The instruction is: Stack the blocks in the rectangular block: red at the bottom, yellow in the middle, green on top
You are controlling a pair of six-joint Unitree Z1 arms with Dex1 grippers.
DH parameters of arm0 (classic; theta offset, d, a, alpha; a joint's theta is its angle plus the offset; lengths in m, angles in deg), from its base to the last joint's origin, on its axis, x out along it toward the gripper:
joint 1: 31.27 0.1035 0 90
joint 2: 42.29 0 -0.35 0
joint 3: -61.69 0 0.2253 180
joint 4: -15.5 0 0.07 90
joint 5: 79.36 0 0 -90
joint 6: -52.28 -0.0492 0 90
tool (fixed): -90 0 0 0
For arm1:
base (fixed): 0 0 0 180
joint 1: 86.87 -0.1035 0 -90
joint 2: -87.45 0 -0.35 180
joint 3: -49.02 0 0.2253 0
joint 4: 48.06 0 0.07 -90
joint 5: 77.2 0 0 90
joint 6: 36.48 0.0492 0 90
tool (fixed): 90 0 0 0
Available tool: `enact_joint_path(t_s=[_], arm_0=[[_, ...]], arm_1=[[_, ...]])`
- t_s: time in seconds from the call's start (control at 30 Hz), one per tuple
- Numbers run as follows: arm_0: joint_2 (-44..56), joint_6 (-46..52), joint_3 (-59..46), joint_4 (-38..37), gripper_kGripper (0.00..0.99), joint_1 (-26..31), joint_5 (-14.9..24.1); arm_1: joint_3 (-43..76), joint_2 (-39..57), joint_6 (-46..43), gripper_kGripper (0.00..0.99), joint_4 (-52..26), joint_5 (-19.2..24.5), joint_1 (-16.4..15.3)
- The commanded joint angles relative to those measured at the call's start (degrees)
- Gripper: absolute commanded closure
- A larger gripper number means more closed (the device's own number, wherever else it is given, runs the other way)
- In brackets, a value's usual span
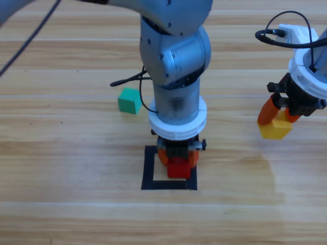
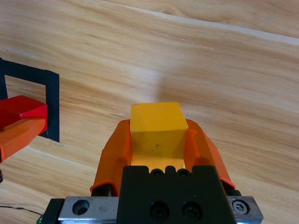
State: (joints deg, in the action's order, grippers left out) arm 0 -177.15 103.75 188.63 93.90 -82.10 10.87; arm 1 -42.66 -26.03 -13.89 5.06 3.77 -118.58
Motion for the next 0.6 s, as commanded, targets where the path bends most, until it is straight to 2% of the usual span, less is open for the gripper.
enact_joint_path(t_s=[0.03,0.6], arm_0=[[-3.57,-0.15,-0.67,0.85,0.979,0.82,0.64],[-2.87,-0.15,-1.29,1.03,0.981,1.87,0.99]], arm_1=[[1.36,-0.24,0.44,0.990,-1.12,-0.90,1.91],[1.53,-0.42,0.44,0.990,-1.20,-1.96,1.91]])
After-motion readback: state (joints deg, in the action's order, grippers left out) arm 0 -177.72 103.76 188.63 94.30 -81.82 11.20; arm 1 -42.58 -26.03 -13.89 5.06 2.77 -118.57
